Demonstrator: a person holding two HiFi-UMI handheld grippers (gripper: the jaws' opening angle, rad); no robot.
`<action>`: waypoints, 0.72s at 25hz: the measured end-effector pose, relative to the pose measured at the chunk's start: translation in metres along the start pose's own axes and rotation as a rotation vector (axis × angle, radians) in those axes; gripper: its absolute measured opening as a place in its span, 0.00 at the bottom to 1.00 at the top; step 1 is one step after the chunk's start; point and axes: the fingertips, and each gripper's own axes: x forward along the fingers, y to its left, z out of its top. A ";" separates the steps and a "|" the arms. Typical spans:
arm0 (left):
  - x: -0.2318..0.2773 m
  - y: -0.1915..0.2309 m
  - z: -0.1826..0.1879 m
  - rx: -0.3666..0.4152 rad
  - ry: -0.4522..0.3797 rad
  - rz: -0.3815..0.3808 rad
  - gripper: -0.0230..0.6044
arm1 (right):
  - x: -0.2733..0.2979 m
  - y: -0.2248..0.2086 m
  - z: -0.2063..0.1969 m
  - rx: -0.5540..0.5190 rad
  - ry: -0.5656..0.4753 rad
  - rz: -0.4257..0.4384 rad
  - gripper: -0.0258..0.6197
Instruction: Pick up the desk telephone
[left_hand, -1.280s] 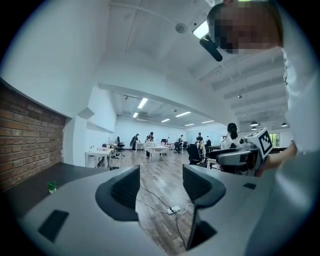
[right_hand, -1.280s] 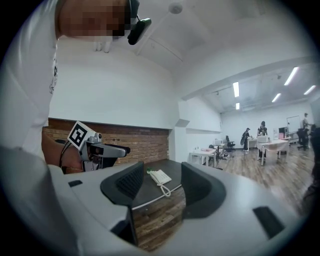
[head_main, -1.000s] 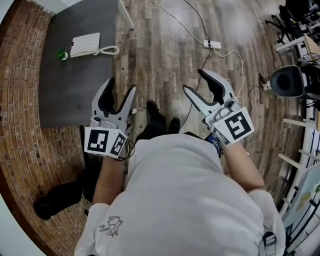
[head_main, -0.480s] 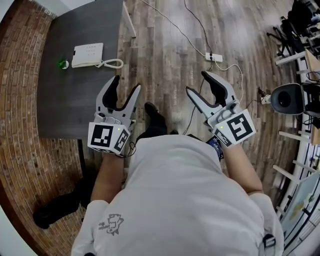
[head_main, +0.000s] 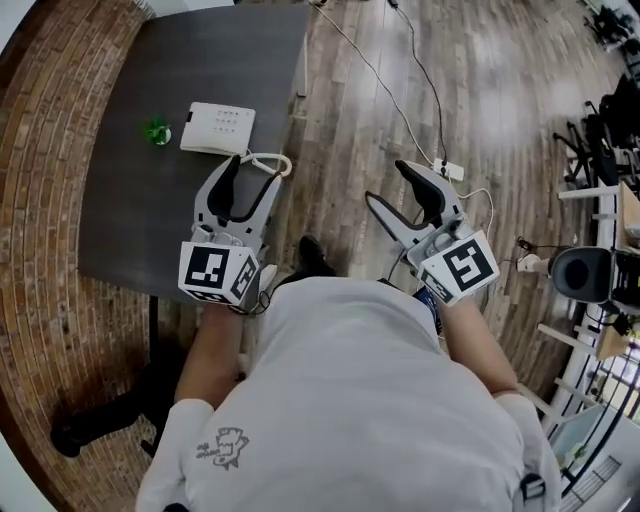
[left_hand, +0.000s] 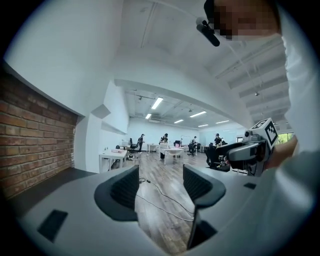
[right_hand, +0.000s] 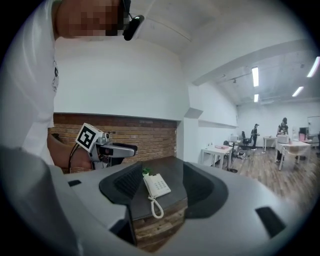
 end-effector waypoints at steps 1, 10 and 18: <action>0.001 0.017 0.002 0.002 -0.001 0.014 0.49 | 0.017 0.002 0.004 -0.006 -0.001 0.015 0.44; -0.013 0.108 0.011 -0.009 -0.013 0.158 0.49 | 0.110 0.015 0.018 -0.011 -0.007 0.148 0.45; -0.039 0.151 0.004 -0.040 -0.023 0.282 0.49 | 0.167 0.021 0.026 -0.045 0.006 0.257 0.45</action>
